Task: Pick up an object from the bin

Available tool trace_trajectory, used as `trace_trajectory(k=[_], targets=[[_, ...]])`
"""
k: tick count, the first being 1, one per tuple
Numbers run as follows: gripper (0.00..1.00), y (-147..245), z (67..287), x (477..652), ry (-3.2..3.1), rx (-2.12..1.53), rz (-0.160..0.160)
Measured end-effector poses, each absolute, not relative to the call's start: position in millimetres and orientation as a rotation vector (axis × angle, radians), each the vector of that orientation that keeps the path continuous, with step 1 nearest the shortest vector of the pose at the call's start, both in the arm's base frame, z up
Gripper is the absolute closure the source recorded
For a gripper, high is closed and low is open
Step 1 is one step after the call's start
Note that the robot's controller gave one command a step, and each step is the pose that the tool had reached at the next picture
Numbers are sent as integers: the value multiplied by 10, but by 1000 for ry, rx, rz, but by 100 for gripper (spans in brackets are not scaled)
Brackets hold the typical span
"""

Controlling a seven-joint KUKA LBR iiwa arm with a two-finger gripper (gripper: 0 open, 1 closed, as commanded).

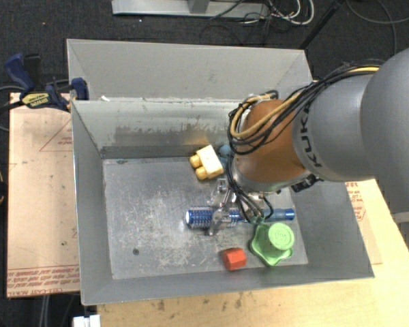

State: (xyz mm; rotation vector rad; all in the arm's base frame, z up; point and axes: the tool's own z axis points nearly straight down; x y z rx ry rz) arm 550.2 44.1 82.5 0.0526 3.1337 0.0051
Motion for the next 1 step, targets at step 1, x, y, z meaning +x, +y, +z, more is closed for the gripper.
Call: trace_trajectory(k=[1], targets=[[100, 444, 1227, 5509, 3137, 55, 3]])
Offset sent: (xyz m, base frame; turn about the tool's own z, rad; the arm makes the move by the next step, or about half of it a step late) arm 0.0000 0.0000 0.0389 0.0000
